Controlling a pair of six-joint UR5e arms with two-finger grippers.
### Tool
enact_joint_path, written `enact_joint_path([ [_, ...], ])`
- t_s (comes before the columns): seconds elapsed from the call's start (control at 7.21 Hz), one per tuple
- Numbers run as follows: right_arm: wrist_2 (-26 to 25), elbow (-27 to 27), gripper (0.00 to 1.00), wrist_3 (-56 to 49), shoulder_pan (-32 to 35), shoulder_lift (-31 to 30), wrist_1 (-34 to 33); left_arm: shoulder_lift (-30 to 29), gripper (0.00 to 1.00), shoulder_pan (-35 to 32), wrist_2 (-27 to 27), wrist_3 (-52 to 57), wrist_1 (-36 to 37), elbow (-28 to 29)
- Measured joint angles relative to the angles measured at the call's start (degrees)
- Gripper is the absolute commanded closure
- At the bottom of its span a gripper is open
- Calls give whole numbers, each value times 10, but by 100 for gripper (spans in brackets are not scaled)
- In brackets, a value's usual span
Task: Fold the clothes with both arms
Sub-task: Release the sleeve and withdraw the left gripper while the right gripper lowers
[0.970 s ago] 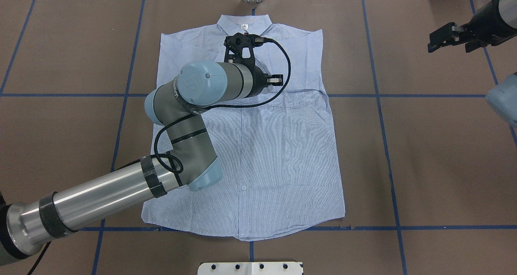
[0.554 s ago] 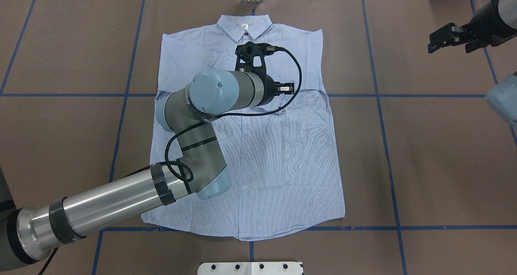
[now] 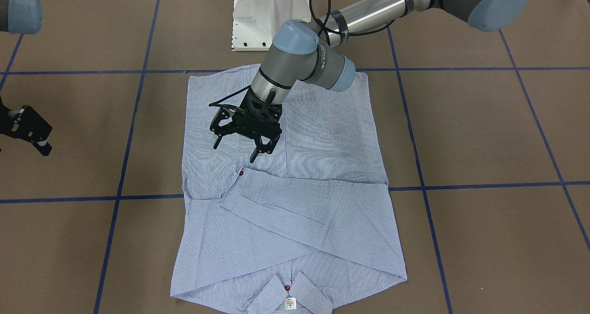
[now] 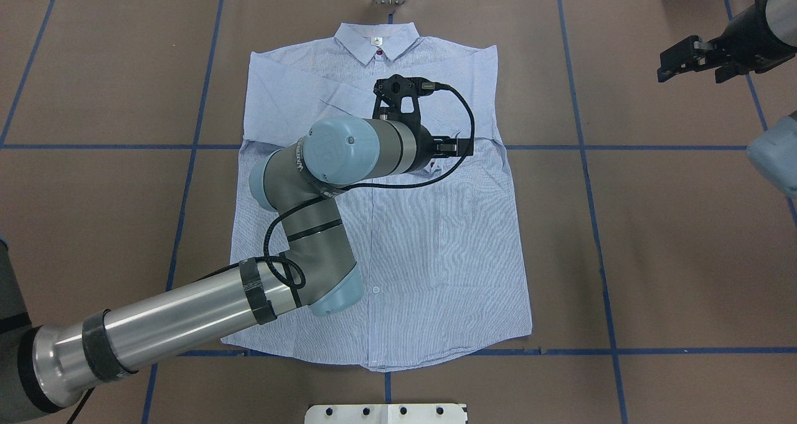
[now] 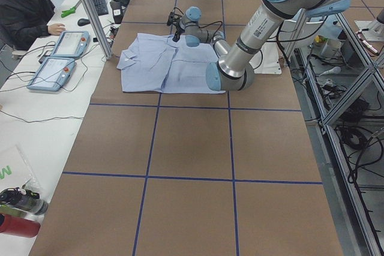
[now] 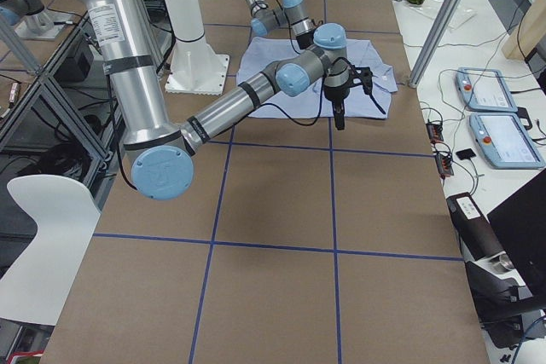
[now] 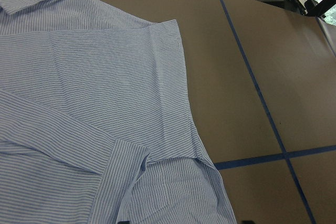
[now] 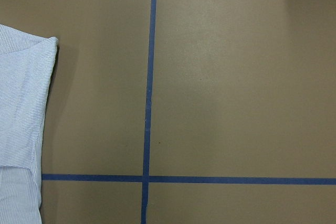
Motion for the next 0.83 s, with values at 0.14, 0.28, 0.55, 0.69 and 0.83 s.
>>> enact_joint_path([
  [0.14, -10, 8, 0, 42, -17, 0, 16, 28, 0, -4, -2, 40, 40, -45],
  [0.28, -29, 22, 0, 95, -41, -2, 38, 65, 0, -10, -3, 77, 94, -116],
  [0.55, -94, 74, 0, 207, -115, -9, 55, 171, 0, -25, -9, 136, 166, -280],
  [0.69, -134, 105, 0, 253, -160, -20, 56, 214, 0, -27, -16, 145, 175, -330],
  [0.83, -179, 141, 0, 298, -212, -38, 55, 244, 0, -29, -20, 146, 179, -361],
])
